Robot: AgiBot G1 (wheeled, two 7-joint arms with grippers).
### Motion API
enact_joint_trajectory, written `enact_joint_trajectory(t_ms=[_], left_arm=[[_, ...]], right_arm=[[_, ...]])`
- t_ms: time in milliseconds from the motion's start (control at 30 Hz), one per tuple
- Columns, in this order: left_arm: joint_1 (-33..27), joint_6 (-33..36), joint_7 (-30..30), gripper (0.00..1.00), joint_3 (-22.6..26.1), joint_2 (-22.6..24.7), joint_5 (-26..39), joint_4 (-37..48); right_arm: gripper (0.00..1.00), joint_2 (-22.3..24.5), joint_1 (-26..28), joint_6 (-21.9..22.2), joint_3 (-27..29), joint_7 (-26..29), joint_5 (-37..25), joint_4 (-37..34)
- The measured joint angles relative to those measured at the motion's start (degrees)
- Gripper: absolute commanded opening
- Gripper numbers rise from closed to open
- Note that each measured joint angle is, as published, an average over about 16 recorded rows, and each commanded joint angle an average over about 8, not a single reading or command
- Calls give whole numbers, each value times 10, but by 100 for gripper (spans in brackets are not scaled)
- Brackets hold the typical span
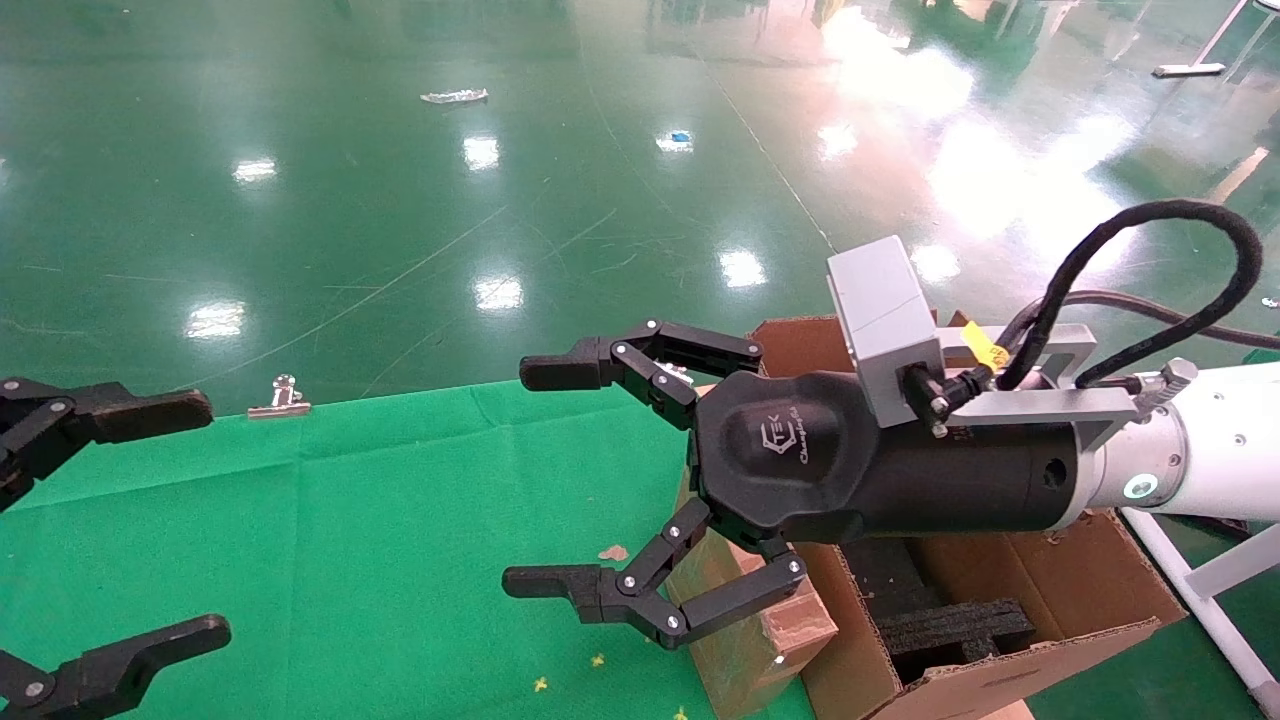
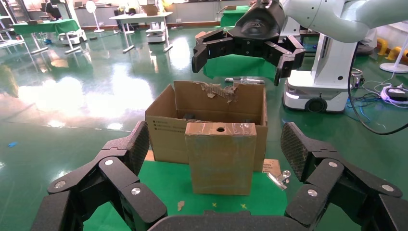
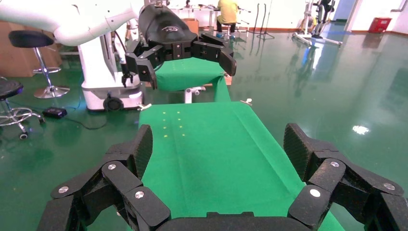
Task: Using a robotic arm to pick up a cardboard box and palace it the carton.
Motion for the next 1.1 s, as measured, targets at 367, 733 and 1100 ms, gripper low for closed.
enact_joint_trajectory(t_ms=[367,733,1100], left_arm=[[0,0,0,100,0,0,0,0],[0,0,0,100,0,0,0,0],[0,0,1,100,1,0,0,1]], right_arm=[[100,0,0,0,-1,0,-1,0],[100,-5,34,-14,-40,13,-69,25],[100,-57,154,-43,-199,15,-221,43]])
